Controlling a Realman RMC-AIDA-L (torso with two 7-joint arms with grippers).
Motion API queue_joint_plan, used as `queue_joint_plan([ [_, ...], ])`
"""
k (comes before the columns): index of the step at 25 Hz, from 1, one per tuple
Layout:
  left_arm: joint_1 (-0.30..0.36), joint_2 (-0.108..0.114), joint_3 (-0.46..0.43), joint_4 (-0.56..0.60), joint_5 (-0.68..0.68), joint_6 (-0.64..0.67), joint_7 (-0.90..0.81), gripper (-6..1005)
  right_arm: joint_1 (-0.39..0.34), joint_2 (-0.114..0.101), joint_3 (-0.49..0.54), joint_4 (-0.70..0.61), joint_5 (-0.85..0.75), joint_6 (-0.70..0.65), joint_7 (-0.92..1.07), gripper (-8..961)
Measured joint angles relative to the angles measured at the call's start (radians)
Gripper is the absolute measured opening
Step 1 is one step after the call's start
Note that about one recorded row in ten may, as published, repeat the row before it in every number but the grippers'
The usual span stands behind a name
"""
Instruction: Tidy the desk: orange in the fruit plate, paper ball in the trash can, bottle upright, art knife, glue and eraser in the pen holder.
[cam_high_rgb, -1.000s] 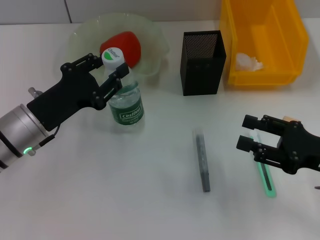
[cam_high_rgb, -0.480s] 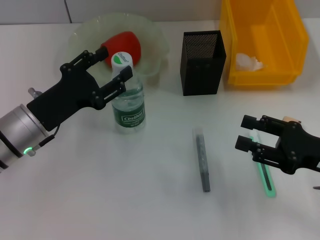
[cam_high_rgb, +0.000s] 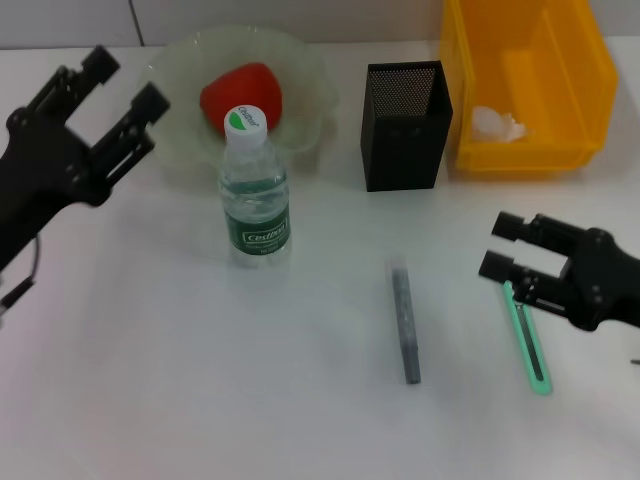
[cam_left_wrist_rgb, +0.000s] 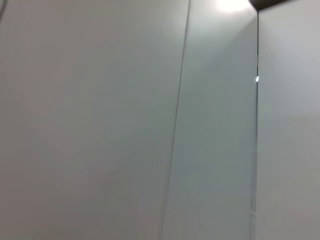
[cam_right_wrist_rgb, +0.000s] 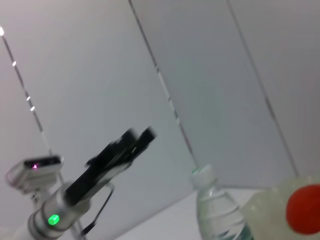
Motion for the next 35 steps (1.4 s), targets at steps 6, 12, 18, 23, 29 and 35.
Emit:
queue_joint_plan([
  [6,-0.008,0.090,-0.003,0.021,0.240,0.110,-0.114,754,-0.017,-0.005,0.000,-0.004,0.152,-0.040,0.020,667],
  [12,-0.007,0.098,-0.005,0.124,0.458,0.153,-0.204,769,-0.010,-0.003,-0.009,-0.198,0.242,-0.071,0.233,668],
  [18,-0.033,0.061,-0.007,0.147,0.587,0.093,-0.251,785,0.033,-0.027,-0.117,-0.550,0.161,-0.080,0.610,775],
  [23,-0.043,0.055,-0.008,0.141,0.610,0.056,-0.259,797,0.071,-0.030,-0.255,-1.018,-0.083,-0.140,0.966,775],
  [29,-0.047,0.040,-0.007,0.140,0.624,0.016,-0.260,802,0.121,-0.012,-0.450,-1.346,-0.322,-0.203,1.234,776],
  [35,-0.051,0.039,-0.003,0.141,0.626,0.002,-0.261,802,0.195,0.014,-0.651,-1.342,-0.584,-0.196,1.319,776],
])
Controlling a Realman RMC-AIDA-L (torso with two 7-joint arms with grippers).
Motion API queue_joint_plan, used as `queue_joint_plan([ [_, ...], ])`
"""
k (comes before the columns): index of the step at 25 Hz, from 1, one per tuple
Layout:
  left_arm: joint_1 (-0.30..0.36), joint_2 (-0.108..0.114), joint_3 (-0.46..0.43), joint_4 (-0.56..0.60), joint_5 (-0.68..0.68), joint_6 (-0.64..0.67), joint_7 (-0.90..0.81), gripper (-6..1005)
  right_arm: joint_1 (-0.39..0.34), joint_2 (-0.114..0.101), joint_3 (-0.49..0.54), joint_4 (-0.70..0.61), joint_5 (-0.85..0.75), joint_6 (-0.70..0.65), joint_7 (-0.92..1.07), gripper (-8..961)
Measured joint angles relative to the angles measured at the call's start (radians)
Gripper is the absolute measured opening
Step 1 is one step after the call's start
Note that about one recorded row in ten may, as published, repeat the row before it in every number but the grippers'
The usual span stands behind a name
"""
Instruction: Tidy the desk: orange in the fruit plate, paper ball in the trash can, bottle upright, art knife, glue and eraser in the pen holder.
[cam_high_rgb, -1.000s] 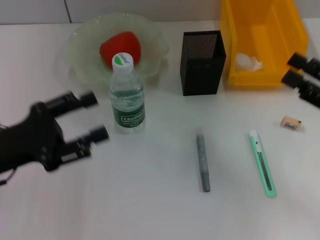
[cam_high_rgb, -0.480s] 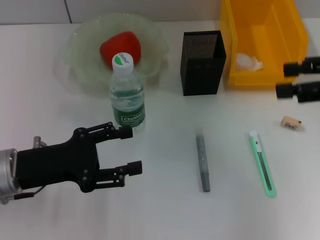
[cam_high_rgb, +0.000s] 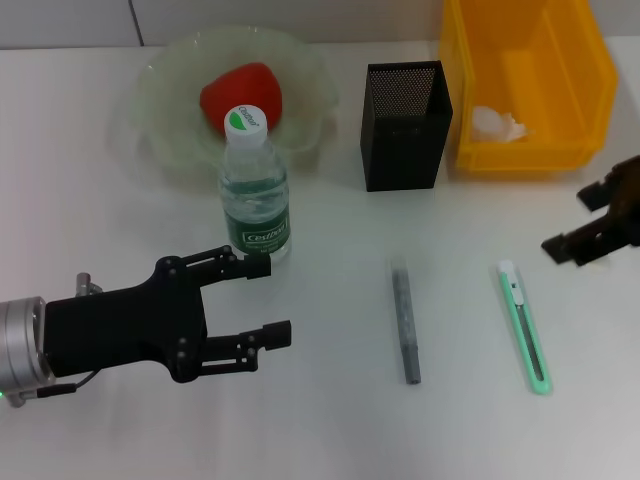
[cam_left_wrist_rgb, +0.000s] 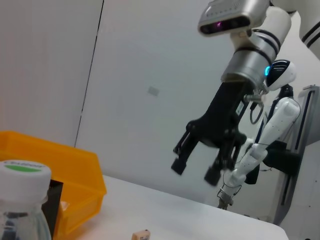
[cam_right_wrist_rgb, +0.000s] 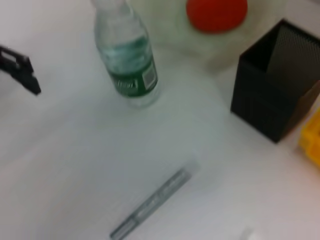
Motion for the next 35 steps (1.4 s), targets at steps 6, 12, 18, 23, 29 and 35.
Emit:
queue_joint_plan([
  [6,-0.001,-0.002,0.003,0.000,0.002,-0.012,0.000,802,0.025,0.002,-0.078,0.098,-0.076,0.074,0.056,775],
  [12,-0.002,-0.008,0.005,-0.002,0.004,-0.036,0.001,802,0.040,0.002,-0.149,0.209,-0.115,0.186,0.138,775],
  [18,-0.004,-0.012,0.010,-0.002,0.004,-0.056,0.000,802,0.065,0.004,-0.212,0.343,-0.116,0.277,0.188,775],
  [23,-0.005,-0.012,0.010,-0.002,0.004,-0.059,-0.001,802,0.087,0.005,-0.240,0.449,-0.117,0.343,0.215,775],
  [29,-0.005,-0.014,0.010,-0.002,0.005,-0.067,-0.001,801,0.120,0.004,-0.245,0.529,-0.179,0.368,0.236,774],
  [35,-0.009,-0.020,0.016,-0.003,0.004,-0.086,-0.002,801,0.145,0.006,-0.247,0.587,-0.210,0.408,0.250,774],
])
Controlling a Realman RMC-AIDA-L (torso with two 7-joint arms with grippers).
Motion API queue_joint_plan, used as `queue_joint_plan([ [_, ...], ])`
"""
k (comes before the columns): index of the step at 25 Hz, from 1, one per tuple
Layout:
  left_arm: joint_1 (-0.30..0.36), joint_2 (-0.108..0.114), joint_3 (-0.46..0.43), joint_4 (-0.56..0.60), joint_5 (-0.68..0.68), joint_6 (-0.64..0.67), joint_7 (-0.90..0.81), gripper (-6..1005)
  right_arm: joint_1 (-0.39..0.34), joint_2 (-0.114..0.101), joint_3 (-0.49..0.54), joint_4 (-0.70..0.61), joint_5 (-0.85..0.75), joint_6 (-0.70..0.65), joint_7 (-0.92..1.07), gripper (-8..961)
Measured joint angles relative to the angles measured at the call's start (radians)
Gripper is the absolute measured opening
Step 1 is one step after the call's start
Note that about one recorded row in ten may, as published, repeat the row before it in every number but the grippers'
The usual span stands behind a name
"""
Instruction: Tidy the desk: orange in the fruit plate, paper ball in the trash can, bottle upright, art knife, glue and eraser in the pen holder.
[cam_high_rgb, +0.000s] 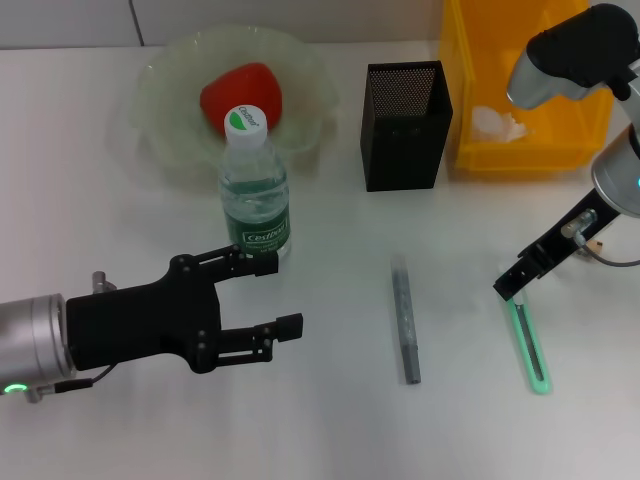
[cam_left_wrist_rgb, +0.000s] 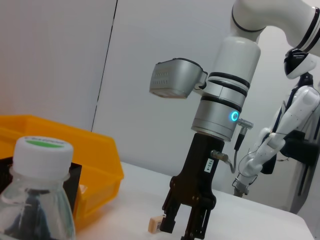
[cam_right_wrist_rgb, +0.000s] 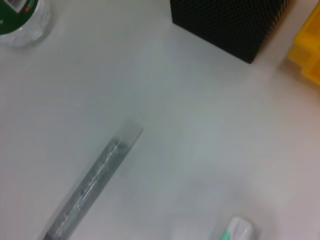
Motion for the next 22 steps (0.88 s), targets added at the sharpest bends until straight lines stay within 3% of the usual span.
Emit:
queue_joint_plan([
  [19,-0.027,-0.004,0.035,0.000,0.000,-0.046,-0.020,801,0.040,0.002,-0.062,0.099,0.005,0.092,0.012,773],
  [22,-0.030,-0.004,0.037,0.000,0.000,-0.053,-0.024,801,0.043,0.002,-0.062,0.106,0.007,0.097,0.012,732],
])
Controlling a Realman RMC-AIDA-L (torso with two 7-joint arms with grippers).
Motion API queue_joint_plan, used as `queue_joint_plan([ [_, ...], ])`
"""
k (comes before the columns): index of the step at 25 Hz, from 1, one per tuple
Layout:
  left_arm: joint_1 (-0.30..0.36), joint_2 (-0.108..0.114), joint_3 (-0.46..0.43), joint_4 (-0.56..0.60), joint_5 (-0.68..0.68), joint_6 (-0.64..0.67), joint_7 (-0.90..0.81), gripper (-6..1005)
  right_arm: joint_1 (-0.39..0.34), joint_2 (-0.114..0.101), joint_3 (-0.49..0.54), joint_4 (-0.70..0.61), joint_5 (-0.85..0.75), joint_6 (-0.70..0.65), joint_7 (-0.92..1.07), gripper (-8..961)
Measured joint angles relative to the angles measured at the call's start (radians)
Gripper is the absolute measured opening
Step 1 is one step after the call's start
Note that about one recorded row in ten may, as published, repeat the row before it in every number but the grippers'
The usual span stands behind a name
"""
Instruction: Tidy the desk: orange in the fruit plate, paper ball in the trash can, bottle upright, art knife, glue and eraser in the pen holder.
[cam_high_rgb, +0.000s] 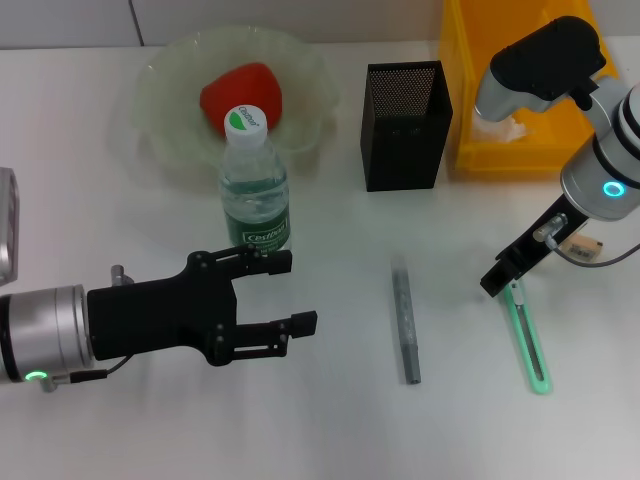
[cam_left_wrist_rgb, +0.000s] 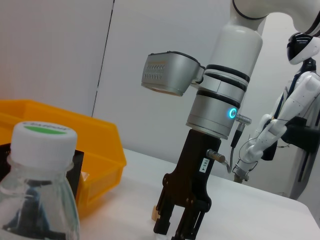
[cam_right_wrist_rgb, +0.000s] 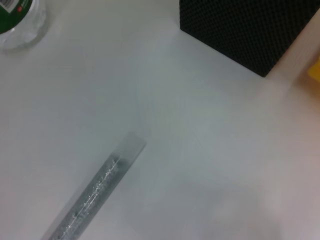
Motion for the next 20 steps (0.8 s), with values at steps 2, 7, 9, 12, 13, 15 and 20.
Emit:
queue_joint_plan([
  [2,-0.002,0.000,0.001,0.000,0.000,-0.002,-0.001,801,0.001,0.000,0.000,0.005,0.000,0.003,0.000,704],
  [7,-0.008,-0.001,0.008,0.000,0.004,-0.009,-0.003,801,0.001,0.000,0.000,0.007,0.001,0.006,0.000,511],
  [9,-0.009,-0.002,0.007,0.000,0.010,-0.009,-0.003,801,0.002,0.000,0.000,0.008,0.001,0.008,0.000,442],
  [12,-0.014,-0.008,0.007,0.000,0.024,-0.023,-0.003,802,0.001,0.000,0.000,0.010,0.001,0.011,0.000,350],
  [13,-0.016,-0.009,0.009,0.000,0.024,-0.027,-0.003,802,0.001,0.000,0.000,0.011,0.001,0.014,0.000,320],
  [15,-0.016,-0.009,0.009,0.000,0.024,-0.028,-0.004,802,0.001,0.000,0.000,0.011,0.002,0.015,0.000,321],
  [20,-0.022,-0.009,0.009,0.000,0.025,-0.029,-0.004,802,0.001,0.000,0.000,0.011,0.002,0.016,0.000,324],
])
